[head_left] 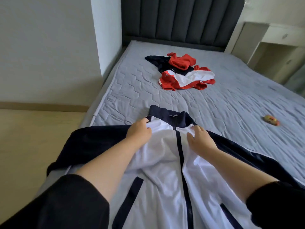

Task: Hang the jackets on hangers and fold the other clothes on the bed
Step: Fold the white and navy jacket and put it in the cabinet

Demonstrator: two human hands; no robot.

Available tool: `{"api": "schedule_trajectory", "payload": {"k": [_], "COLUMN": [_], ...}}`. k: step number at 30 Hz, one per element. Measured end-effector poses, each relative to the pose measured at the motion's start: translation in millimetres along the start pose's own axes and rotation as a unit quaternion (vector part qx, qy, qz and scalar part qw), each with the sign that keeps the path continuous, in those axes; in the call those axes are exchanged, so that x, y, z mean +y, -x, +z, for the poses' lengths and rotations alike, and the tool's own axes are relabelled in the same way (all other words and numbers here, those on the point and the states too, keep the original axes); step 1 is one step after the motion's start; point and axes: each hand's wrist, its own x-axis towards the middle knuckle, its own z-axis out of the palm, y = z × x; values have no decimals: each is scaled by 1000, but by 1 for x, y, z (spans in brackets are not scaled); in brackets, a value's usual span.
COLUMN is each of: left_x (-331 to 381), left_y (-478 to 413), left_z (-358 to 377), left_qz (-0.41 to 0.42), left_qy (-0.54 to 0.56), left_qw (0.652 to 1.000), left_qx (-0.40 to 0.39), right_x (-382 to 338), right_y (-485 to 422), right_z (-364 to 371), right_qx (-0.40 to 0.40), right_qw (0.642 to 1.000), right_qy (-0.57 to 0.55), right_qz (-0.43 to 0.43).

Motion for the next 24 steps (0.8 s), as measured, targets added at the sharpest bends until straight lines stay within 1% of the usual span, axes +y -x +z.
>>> {"api": "schedule_trajectory", "payload": {"k": [3,6,10,12,14,17,20,22,24], "left_x": [0,3,9,12,18,34,58,73,86], "left_y": [-36,-77,-112,-120,-129,-146,-166,-184,-200], "left_z": [12,19,21,23,21,13,-1,-17,-33], "left_qz": [-41,-91,-148,-162,-135,-71,-55,-66,-74], "left_qy": [-12,-36,-36,-77,-139,-186,-151,-99,-21], "left_qw": [999,995,985,980,980,978,980,980,978], "left_qx": [-1,-8,-80,-89,-40,62,115,157,193], "right_x": [12,20,30,36,37,31,12,-2,-17], "right_y": [-40,-90,-119,-121,-127,-147,-172,-192,-210], "right_z": [2,0,7,12,11,-5,-30,-50,-70], "right_qx": [-21,-34,-61,-71,-49,40,98,138,174], "right_qw": [999,994,985,982,985,986,979,974,969], "right_qy": [2,-30,-16,-14,-24,-84,-125,-152,-162], "right_qz": [43,97,159,174,166,141,126,96,61]}}
